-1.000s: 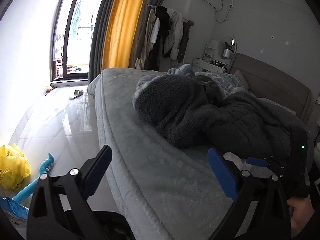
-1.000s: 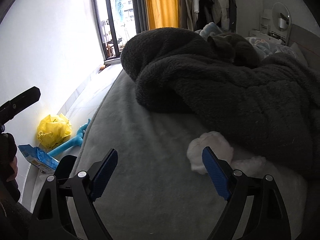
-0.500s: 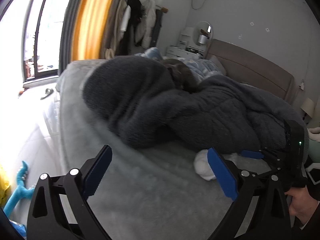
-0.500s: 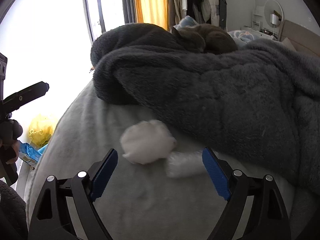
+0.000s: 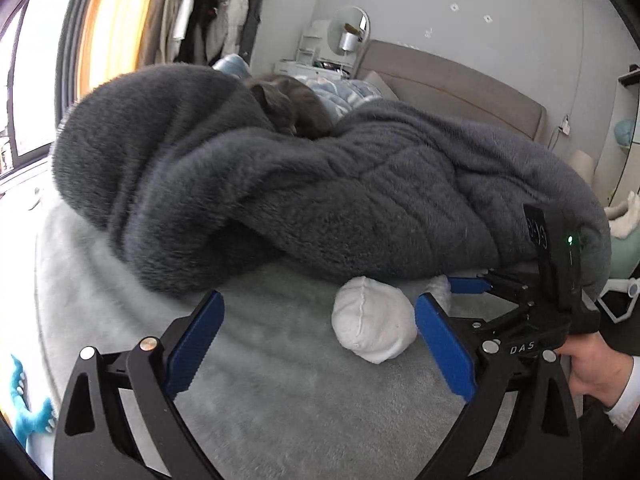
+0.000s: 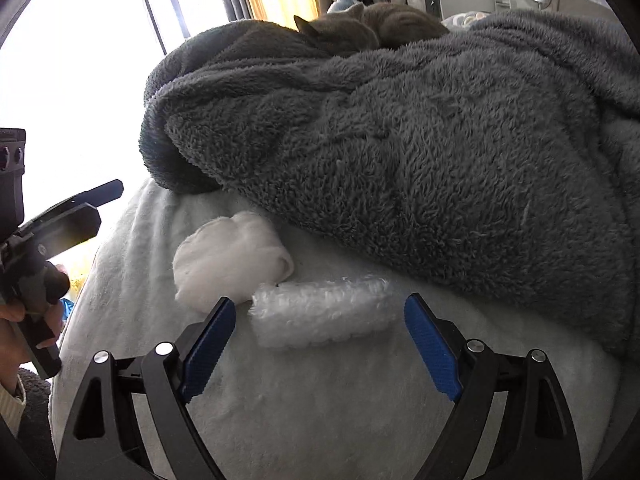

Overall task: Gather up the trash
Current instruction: 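Grasp the bubble wrap with the right tool while the left tool grasps the white sock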

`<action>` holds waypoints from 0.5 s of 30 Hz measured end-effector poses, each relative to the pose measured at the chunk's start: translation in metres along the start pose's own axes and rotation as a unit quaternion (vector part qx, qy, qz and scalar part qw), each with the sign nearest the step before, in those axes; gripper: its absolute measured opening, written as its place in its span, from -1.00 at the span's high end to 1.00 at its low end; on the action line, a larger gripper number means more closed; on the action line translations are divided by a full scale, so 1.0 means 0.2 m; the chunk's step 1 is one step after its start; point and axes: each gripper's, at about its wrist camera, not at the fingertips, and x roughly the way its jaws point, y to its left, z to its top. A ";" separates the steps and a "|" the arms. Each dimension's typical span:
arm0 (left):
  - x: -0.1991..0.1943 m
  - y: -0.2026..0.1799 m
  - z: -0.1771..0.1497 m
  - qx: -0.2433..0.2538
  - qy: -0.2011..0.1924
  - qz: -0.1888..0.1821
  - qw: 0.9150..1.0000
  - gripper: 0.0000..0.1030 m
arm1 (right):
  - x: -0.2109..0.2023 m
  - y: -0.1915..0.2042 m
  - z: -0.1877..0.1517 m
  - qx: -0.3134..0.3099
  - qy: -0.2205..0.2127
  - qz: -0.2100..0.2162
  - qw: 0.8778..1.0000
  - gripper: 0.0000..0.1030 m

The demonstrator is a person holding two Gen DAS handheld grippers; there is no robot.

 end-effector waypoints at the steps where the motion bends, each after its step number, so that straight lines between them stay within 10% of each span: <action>1: 0.02 0.00 0.00 0.000 0.005 -0.004 1.000 -0.89 | 0.01 0.00 0.00 -0.001 0.002 0.004 1.000 -0.59; 6: 0.14 -0.02 -0.02 0.007 0.036 -0.034 0.999 -0.88 | 0.05 0.00 0.01 -0.013 0.020 0.010 1.000 -0.23; 15: 0.26 -0.08 -0.03 0.018 0.065 -0.047 0.997 -0.64 | -0.05 -0.06 0.00 -0.009 0.006 0.019 1.000 -0.22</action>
